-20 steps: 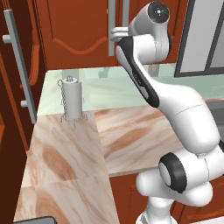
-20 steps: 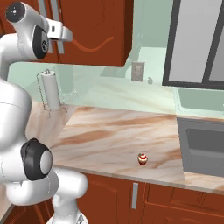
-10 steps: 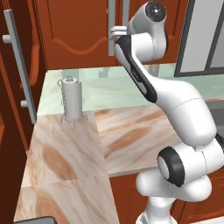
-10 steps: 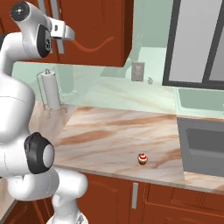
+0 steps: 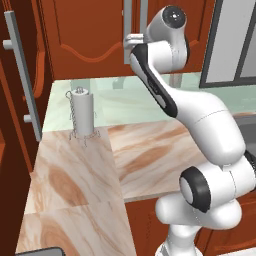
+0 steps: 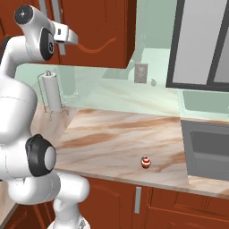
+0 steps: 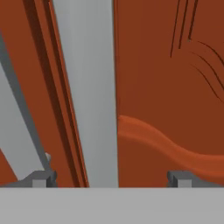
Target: Open the cabinet. Pick the bar soap and place it next to the sink. Then close the cabinet.
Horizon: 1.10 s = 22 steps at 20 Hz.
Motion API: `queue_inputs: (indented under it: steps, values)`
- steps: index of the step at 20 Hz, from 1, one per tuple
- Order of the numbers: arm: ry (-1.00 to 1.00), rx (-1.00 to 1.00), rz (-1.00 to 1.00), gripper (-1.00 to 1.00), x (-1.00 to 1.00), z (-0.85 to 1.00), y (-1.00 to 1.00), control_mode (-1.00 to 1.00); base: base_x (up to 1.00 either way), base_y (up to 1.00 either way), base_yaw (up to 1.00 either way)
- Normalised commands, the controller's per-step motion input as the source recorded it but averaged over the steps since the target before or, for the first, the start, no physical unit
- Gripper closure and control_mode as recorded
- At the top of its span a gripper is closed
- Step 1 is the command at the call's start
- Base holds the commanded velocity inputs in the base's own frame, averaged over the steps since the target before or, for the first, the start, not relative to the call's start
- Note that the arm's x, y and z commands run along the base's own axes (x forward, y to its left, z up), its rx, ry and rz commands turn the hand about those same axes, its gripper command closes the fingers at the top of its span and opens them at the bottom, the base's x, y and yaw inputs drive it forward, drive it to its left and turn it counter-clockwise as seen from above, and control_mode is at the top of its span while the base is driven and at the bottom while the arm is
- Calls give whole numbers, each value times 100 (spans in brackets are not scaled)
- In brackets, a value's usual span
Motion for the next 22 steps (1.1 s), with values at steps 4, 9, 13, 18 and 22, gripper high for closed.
queue_inputs:
  steps: [4,9,13,18,22]
  values:
    - [0,0,0,-100,0,-22,1,-100,0,0,0]
    - [0,0,0,-100,2,-7,4,-100,0,0,0]
    - [0,0,0,-100,17,0,2,-100,0,0,0]
    - [0,0,0,-100,22,0,3,-100,0,0,0]
    - [0,0,0,-100,26,0,3,-100,0,0,0]
